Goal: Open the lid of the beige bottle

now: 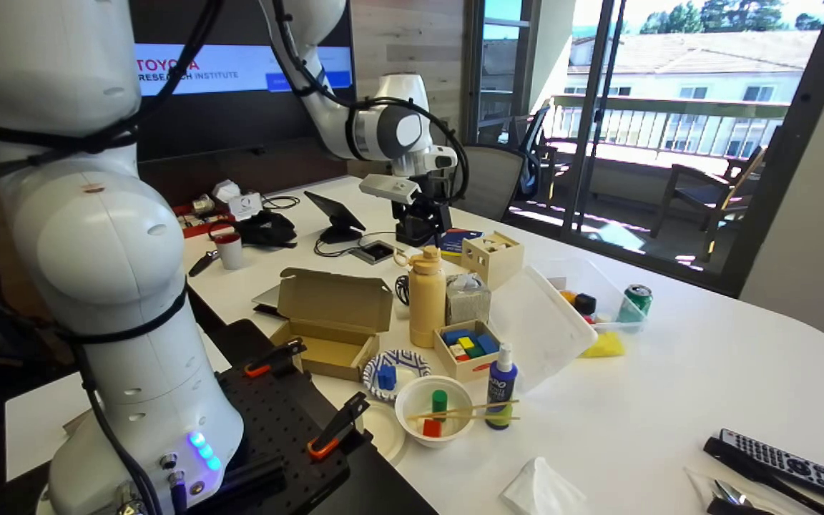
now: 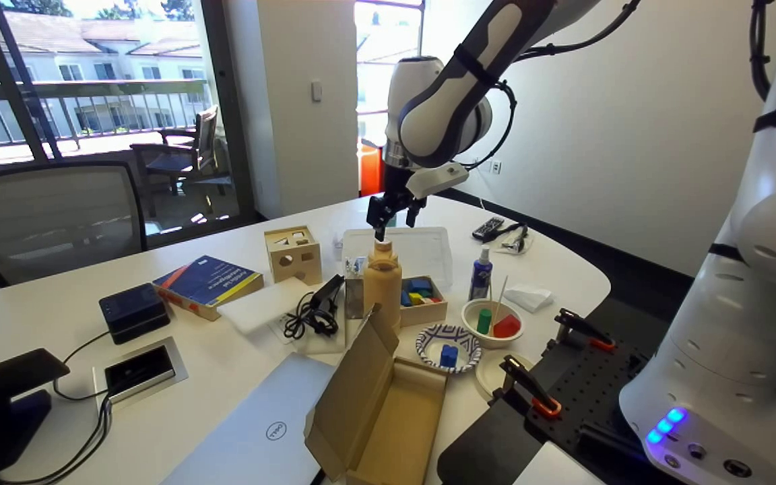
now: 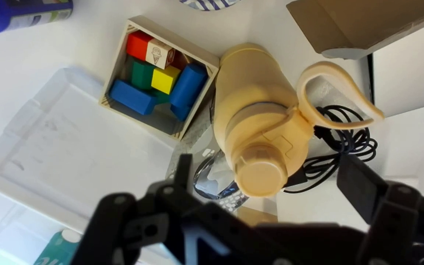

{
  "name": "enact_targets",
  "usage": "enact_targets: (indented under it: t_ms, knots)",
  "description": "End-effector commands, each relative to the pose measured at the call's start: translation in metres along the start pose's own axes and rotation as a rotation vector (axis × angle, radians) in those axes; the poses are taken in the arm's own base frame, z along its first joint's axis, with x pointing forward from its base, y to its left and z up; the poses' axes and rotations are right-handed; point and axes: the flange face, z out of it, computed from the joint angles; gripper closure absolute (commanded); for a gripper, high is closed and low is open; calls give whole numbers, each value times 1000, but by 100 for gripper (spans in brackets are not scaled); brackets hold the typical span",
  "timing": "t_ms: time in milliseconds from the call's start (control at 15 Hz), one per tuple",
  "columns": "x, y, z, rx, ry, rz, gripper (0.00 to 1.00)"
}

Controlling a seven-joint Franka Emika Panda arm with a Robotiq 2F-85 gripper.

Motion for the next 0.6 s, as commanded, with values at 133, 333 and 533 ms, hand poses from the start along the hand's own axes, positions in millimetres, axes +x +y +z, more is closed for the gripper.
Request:
enact_targets:
  t_ms: [133,333,533]
  knots:
    - [26,-10,6,-1,22,12,0]
    - [31,-9,16,-1,14,14,0]
    - [33,-8,23,-7,5,19,0]
